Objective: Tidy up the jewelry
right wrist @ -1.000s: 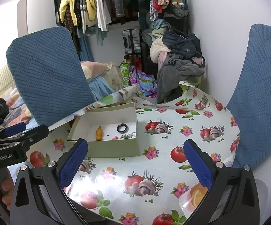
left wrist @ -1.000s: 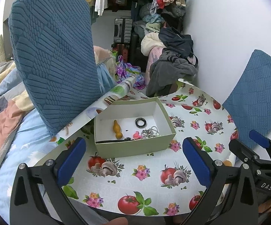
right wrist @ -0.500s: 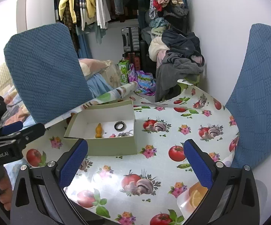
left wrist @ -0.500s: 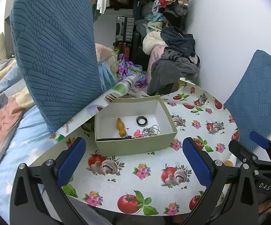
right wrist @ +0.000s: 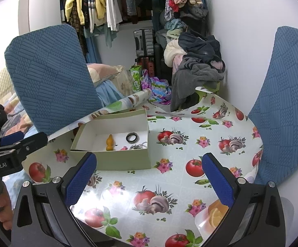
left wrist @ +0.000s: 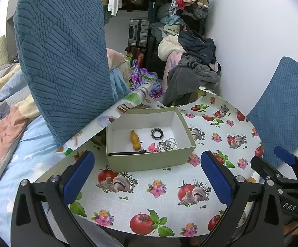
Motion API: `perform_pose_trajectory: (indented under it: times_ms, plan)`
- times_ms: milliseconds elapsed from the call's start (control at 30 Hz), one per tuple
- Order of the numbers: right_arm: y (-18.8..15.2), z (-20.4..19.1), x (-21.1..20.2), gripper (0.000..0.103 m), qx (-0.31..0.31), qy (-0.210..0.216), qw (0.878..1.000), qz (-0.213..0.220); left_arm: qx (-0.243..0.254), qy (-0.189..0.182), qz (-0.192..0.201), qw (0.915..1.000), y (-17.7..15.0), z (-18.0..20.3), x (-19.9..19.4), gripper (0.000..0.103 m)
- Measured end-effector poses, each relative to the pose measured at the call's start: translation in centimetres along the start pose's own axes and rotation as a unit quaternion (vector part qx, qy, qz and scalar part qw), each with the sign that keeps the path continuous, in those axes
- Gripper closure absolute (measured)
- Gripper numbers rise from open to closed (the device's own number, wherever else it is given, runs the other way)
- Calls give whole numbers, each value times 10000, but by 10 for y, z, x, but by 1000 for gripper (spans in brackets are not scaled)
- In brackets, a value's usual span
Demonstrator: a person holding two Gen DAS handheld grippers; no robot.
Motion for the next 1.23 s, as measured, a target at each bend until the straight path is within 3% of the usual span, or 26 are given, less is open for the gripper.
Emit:
perform_pose_trajectory:
  times_ms: [1233]
  plan:
    - [-6, -5, 6, 0, -46, -47, 10000, -26, -120, 67, 36, 9999, -5, 5, -5, 1]
Point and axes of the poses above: each gripper's, at about its wrist camera, not at the fingertips, and x roughly the way its jaws point, z to its right, y to its top, the point moved 1 cm from there along x, roughly the way its jaws point, and after that the axes turned 11 degrees about y, right-handed, at the moved point
